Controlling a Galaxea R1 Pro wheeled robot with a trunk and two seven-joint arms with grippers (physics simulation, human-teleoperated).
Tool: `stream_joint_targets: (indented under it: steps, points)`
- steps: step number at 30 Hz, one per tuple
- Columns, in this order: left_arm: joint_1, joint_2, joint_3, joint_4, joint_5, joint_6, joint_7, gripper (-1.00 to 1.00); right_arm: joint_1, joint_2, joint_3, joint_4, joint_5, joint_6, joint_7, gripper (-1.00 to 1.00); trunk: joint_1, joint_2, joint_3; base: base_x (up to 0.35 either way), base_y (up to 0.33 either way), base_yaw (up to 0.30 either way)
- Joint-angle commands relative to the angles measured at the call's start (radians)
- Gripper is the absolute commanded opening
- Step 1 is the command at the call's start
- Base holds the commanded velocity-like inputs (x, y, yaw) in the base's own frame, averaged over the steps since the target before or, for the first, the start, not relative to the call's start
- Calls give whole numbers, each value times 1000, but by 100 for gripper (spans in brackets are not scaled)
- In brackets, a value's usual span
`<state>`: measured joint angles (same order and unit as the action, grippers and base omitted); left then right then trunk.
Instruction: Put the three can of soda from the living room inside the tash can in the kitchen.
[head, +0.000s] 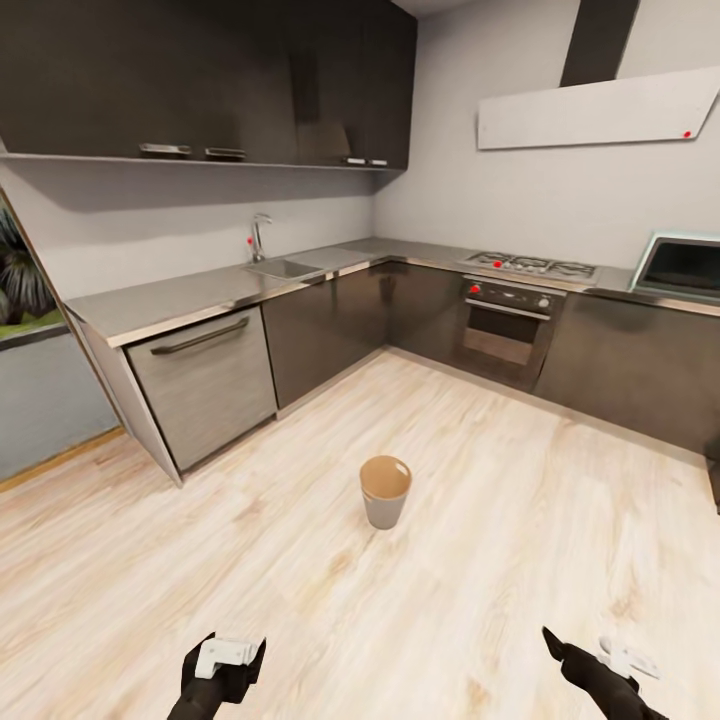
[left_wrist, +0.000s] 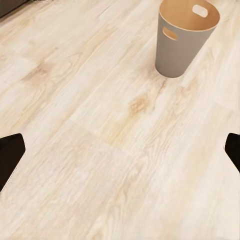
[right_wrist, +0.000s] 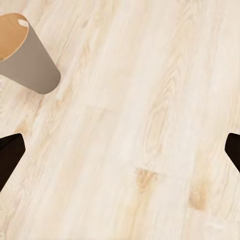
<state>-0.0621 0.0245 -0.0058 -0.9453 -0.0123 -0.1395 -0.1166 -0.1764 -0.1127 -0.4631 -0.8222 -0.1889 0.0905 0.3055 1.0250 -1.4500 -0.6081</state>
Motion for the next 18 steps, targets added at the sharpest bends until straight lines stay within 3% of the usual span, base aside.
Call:
stream_joint_targets:
  steps: [1, 18]
  points:
    - [0, 0, 0, 0, 0, 0, 0, 100, 0, 0, 0, 0, 0, 0, 0, 100, 0, 0, -1, 324, 84, 0]
    - [0, 0, 3, 0, 0, 1, -2, 100, 0, 1, 1, 1, 0, 0, 1, 100, 0, 0, -13, 324, 89, 0]
